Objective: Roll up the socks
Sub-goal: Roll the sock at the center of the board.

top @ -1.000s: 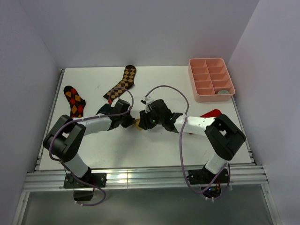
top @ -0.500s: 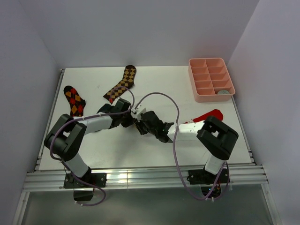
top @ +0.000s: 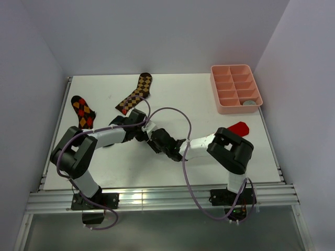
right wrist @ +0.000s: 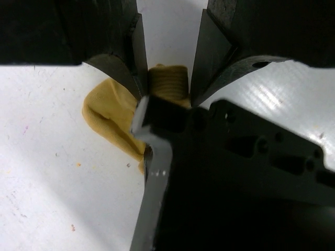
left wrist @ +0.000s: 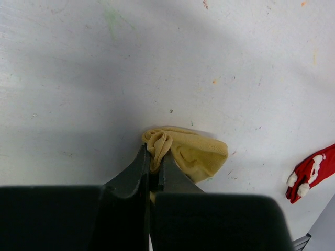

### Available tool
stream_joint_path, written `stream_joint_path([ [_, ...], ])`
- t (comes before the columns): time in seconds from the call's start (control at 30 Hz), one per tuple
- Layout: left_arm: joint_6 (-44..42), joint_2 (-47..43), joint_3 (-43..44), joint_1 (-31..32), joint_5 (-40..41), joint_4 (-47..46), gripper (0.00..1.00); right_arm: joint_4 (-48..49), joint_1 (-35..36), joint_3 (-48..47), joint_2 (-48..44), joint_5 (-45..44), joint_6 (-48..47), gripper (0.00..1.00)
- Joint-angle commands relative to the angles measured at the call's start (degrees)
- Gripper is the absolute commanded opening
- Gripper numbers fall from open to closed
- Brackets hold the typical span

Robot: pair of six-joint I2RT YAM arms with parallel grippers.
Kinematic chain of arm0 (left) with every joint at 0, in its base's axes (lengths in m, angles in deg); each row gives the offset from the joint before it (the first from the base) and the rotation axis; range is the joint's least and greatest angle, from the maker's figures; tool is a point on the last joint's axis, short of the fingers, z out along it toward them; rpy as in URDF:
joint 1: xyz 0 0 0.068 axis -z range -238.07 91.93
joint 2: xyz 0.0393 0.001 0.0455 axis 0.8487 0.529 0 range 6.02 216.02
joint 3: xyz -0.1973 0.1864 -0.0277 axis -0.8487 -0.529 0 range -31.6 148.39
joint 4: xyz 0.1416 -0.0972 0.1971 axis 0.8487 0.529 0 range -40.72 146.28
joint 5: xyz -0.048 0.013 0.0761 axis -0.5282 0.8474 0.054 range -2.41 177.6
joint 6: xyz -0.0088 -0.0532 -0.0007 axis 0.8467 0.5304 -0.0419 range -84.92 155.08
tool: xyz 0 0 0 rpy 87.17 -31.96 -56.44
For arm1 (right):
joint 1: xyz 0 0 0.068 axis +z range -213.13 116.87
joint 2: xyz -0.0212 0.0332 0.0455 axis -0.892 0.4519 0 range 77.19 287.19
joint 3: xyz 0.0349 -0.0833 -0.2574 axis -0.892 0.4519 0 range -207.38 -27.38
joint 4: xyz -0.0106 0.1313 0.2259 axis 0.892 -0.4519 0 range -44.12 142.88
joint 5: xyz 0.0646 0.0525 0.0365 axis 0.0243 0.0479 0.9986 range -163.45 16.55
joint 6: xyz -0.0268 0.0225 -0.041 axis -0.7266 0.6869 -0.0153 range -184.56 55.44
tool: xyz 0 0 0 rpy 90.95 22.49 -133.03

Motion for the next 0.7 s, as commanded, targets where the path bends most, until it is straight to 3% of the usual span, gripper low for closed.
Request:
stream_joint_path([
  [0.0,-0.98,0.48,1.79,0.25,-1.88,-0.04,0.00,-1.00,1.28,-2.93,2.63,-2.32,-1.53,0.45],
  [0.1,-0.89,0.39,1.70,0.25,-2.06,-0.57,0.00,-2.32,1.46,-3.37,3.68,-3.81,-1.36,0.42],
  [0.2,-1.07,0.21,1.62,0.25,-2.06,-1.36,0.02,-3.81,1.46,-3.46,3.51,-3.12,-1.01,0.27],
  [0.23,-1.15,0.13,1.44,0.17,-2.93,-1.54,0.05,-4.51,1.46,-3.54,3.25,-2.86,-0.83,0.17],
  [0.33,-1.07,-0.58,0.74,-0.01,-2.85,-2.15,0.19,-7.06,1.02,-3.98,2.37,-0.41,-0.48,0.02],
  [0.6,-0.45,-4.26,-1.37,-1.33,-0.75,-3.21,0.61,-15.85,-4.51,-7.50,1.40,15.76,4.61,0.00],
  [0.67,-0.19,-4.97,-1.81,-1.85,-0.39,-3.47,0.64,-17.70,-6.09,-8.20,0.96,20.93,5.93,0.00],
])
